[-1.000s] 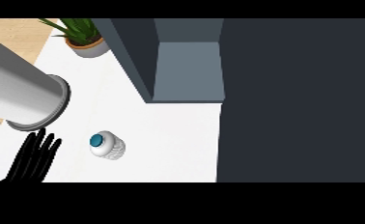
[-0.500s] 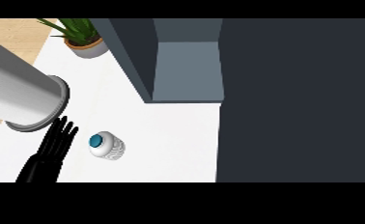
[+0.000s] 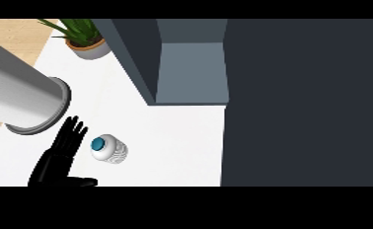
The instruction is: Pick up the bottled water, place it into the cabinet and close the cabinet
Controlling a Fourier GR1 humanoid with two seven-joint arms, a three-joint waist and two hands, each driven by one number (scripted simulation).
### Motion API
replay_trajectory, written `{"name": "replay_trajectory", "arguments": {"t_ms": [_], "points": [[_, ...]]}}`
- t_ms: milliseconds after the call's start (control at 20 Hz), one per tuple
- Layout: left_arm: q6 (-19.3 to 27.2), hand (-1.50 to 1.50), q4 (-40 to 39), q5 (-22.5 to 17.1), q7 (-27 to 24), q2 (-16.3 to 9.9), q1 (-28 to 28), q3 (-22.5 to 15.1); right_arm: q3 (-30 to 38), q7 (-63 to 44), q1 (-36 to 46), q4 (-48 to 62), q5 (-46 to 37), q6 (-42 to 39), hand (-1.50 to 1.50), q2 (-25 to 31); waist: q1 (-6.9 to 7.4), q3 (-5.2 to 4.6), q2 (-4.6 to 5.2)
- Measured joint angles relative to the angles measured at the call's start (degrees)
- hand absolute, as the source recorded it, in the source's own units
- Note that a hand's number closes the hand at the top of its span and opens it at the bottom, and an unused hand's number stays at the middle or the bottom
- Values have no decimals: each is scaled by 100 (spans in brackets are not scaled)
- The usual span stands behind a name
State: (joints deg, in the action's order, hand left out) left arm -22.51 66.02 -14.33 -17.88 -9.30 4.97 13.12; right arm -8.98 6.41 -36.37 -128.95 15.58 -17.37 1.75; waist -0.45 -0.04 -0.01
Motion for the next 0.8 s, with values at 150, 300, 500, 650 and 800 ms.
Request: {"name": "replay_trajectory", "arguments": {"t_ms": [150,300,500,650,800], "points": [[-138,-150,-629,14,-279,-24,-228,72,-126,151,-190,9,-128,-53,-150,-36,-10,2,0],[-246,-150,-1361,118,-627,-70,-570,111,-144,264,-251,88,-157,-81,-150,-41,-16,-1,1],[-277,-150,-1927,305,-1084,-12,-779,47,-176,193,-264,-64,-178,-44,-150,-14,-9,1,1],[-310,-150,-2472,401,-1363,-20,-1090,47,-38,270,-190,78,-99,-120,-150,54,-9,2,1],[-397,-150,-2980,472,-1757,-79,-1304,83,-79,238,-102,133,-146,-93,-150,32,-2,27,-12]]}}
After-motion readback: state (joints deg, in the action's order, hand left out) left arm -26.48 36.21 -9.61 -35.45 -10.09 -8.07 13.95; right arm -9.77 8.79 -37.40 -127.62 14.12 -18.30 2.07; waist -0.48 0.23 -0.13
